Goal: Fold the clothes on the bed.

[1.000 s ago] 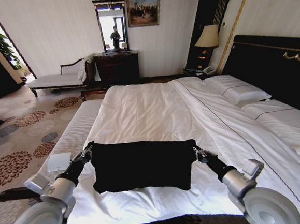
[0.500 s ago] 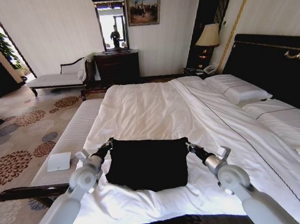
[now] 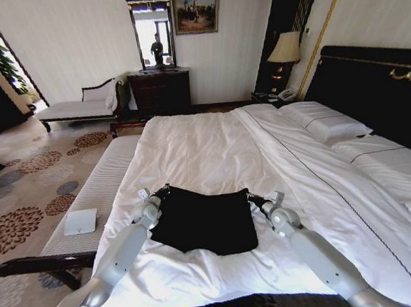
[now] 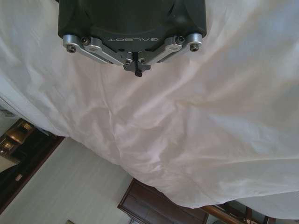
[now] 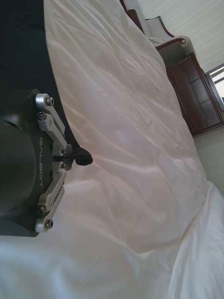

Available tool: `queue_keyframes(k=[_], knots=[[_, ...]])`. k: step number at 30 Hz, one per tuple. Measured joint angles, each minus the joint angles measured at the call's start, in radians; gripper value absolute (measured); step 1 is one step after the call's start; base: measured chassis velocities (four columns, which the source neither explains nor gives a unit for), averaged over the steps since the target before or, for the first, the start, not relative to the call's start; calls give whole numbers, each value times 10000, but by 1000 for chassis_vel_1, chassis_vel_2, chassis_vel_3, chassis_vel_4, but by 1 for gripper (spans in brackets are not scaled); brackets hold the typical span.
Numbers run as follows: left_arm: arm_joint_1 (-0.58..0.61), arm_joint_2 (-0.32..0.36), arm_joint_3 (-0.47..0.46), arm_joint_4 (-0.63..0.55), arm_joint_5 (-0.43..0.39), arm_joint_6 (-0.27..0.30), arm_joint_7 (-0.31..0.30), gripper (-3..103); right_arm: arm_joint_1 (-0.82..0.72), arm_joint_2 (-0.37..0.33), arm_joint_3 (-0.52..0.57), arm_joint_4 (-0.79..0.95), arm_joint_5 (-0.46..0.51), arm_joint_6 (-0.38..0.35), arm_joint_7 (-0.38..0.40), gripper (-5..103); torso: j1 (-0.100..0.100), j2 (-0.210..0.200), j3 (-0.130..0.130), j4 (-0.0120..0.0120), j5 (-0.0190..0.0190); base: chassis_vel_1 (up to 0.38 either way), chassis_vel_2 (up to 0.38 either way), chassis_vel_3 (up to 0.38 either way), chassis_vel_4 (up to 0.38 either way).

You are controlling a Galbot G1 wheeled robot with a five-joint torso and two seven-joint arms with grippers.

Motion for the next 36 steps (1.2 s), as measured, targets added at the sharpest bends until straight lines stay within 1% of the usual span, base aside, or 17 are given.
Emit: queue_keyframes(k=[3,6,9,13,15,19,20,23,24,26,29,30,31,33,34,35,36], knots=[[-218,-166,-12,458,124,-82,196,0,266,144,-87,-346,-119,81,-61,0,0,0,0,0,1,0,0,0,0],[-226,-208,40,535,209,-136,256,0,389,246,-161,-572,-237,163,-145,0,-2,0,0,1,1,0,0,0,0],[-247,-339,93,678,469,-244,369,0,625,503,-280,-1009,-430,284,-247,0,-4,3,-2,0,-1,0,0,0,0],[-311,-417,6,918,620,-313,454,0,821,695,-377,-1327,-581,374,-298,0,-3,2,-1,2,0,0,0,0,0],[-329,-416,-10,977,656,-327,491,0,855,701,-410,-1389,-661,409,-327,0,-2,2,-1,2,0,0,0,0,0],[-347,-419,-131,1165,770,-525,762,0,862,625,-500,-1534,-1321,630,-493,0,-4,3,-1,2,-2,0,0,0,0],[-347,-419,-131,1165,770,-525,762,0,862,625,-500,-1534,-1321,630,-493,0,-4,3,-1,2,-2,0,0,0,0],[-194,-547,-367,1192,639,-808,958,0,686,718,-467,-1945,-2678,1465,-640,0,-4,3,-2,1,-1,0,0,0,0],[-194,-547,-367,1192,639,-808,958,0,686,718,-467,-1945,-2678,1465,-640,0,-4,3,-2,1,-1,0,0,0,0],[50,-598,-508,1114,678,-966,994,0,442,867,-302,-2081,-3361,1973,-721,0,-2,2,-2,1,1,0,0,0,0],[515,-530,-645,651,794,-1128,1046,0,-140,1007,49,-2002,-4382,2797,-914,0,-2,2,-2,0,0,0,0,0,0],[515,-530,-645,651,794,-1128,1046,0,-140,1007,49,-2002,-4382,2797,-914,0,-2,2,-2,0,0,0,0,0,0],[679,-474,-681,482,852,-1174,1083,0,-340,1026,155,-1910,-4714,3053,-985,0,-3,2,-2,-1,0,0,0,0,0],[1037,-377,-775,116,1108,-1316,1227,0,-801,1158,480,-1694,-5443,3649,-1069,0,-5,3,-3,0,-1,0,0,0,0],[1037,-377,-775,116,1108,-1316,1227,0,-801,1158,480,-1694,-5443,3649,-1069,0,-5,3,-3,0,-1,0,0,0,0],[1211,-359,-845,-39,1417,-1426,1323,0,-972,1260,642,-1617,-5792,3880,-1074,0,-5,3,-3,-1,-1,0,0,0,0],[1410,-360,-950,-162,2126,-1624,1446,0,-1116,1360,795,-1544,-6135,4067,-1077,0,-5,3,-3,-1,-1,0,0,0,0]])
